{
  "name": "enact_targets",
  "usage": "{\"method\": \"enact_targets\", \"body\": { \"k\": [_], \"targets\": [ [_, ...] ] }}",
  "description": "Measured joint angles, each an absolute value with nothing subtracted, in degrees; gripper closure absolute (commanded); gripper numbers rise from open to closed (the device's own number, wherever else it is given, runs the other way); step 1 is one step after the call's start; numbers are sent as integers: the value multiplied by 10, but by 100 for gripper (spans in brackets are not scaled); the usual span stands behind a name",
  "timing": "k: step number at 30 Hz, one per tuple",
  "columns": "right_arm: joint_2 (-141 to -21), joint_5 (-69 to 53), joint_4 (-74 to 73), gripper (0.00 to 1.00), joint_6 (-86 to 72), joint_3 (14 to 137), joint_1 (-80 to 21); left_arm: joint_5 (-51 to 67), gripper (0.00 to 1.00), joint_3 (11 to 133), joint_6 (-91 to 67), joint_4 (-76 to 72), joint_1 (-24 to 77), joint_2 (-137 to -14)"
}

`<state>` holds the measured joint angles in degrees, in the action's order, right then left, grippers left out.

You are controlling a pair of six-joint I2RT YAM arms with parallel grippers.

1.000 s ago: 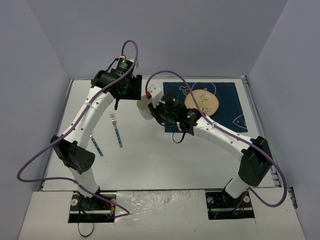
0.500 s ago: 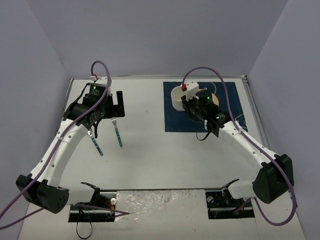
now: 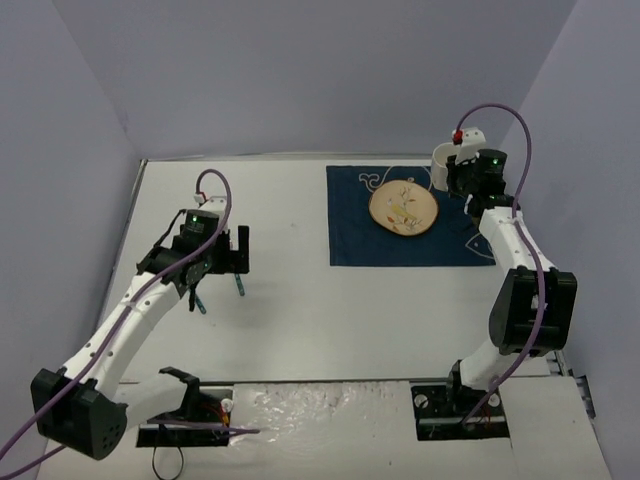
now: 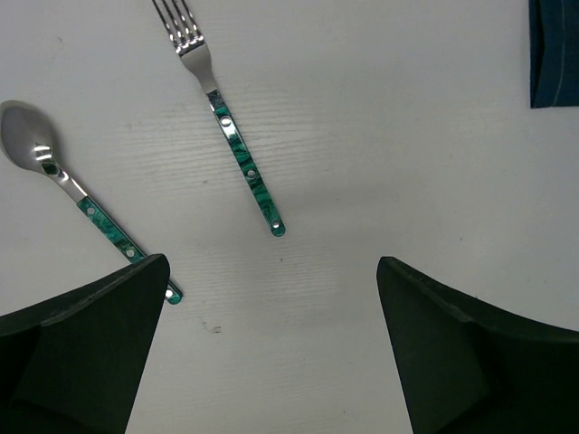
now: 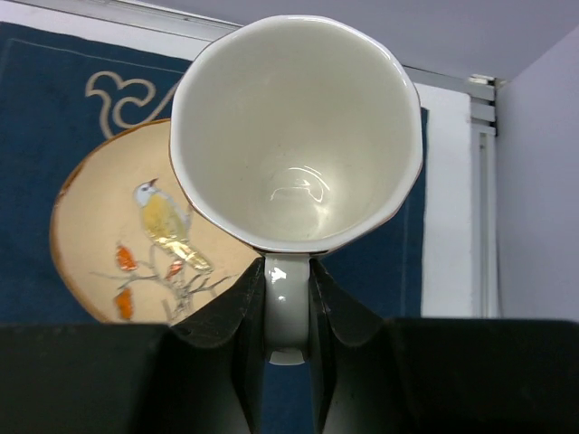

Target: Set the dinner table for one person

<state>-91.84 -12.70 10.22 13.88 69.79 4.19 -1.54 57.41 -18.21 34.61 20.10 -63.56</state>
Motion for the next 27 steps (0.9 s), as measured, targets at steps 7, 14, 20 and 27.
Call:
{"method": "enact_targets", "body": {
  "k": [7,14,20,27],
  "targets": [
    [-1020,-177,118,100,169,788,102,-15,3,567,-185,328,215,-628],
    [-1110,-200,129,100,201,835,127,-16,3,557,-208,327,214,-644],
    [-1160,-215,139,100,207,851,138,-15,3,555,-228,327,214,-665],
    [-1198,-230,159,100,205,873,143,-20,3,544,-246,319,214,-672]
  ]
}}
